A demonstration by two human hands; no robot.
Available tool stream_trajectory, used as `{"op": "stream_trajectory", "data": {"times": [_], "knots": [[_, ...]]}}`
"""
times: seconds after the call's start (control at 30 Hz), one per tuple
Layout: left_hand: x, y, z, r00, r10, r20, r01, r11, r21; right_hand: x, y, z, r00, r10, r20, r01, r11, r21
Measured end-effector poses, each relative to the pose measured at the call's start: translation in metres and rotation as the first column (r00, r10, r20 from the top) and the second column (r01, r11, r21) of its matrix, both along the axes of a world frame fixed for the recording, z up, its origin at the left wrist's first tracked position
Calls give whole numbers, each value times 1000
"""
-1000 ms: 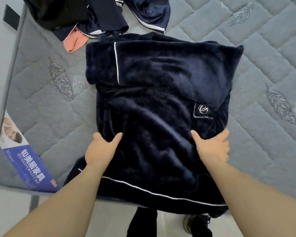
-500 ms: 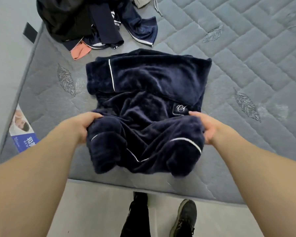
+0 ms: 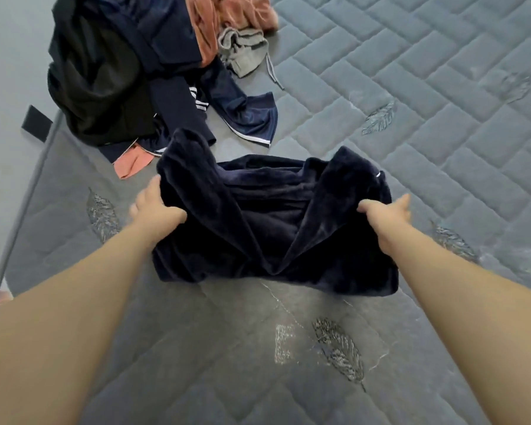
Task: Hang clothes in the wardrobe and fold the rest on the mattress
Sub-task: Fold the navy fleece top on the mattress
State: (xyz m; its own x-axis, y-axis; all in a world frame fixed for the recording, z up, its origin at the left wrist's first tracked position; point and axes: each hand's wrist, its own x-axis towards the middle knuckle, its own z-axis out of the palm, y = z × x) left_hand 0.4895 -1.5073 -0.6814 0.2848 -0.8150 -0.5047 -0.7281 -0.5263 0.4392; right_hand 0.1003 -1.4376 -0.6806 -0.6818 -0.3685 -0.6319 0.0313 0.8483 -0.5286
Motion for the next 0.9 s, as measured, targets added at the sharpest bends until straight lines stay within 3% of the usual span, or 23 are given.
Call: {"op": "stream_trajectory", "data": {"times": [0.07,0.17,0.23,0.27,0.33,0.4,0.47,0.53,0.6,0.7,0.8,0.9], "knots": [[-1,-16,-17,999,27,-25,-27,1000,-14,-7,-15,-18,996,85,-11,-85,996,-18],[-12,-34,-33,994,-4,108,13,996,-85,-18,-34,-40,904,360,-230,-352,933,76],[-18,-47,-38,999,-41,2,41,993,-114,-25,-48,-50,881,391,-267,-413,910,-28],[-18,-53,-40,993,12,-115,-30,989,-148,-28,-54,-54,910,329,-253,-367,922,-123],[-13,-63,-45,947,167,-274,-237,938,-251,-43,-64,-60,984,23,-175,-75,952,-297],[-2,-73,-49,921,281,-270,-367,858,-360,-60,-69,-65,957,-270,-103,236,937,-258],[13,-83,-56,896,403,-186,-443,837,-322,-73,-73,-74,926,-371,-64,362,925,-120],[22,-91,-64,864,469,-182,-493,862,-118,-68,-75,-81,932,-352,-81,348,935,-62],[20,-91,-71,891,416,-181,-421,907,9,-58,-68,-90,951,-207,-229,188,977,-102],[6,-96,-72,973,225,46,-214,961,-176,-59,-59,-93,940,67,-334,-112,987,-117],[10,-109,-63,980,148,130,-88,919,-385,-79,-66,-89,950,-11,-312,-20,995,-95],[11,-107,-66,977,210,35,-193,944,-267,-52,-59,-86,940,-35,-340,25,999,-35]]}}
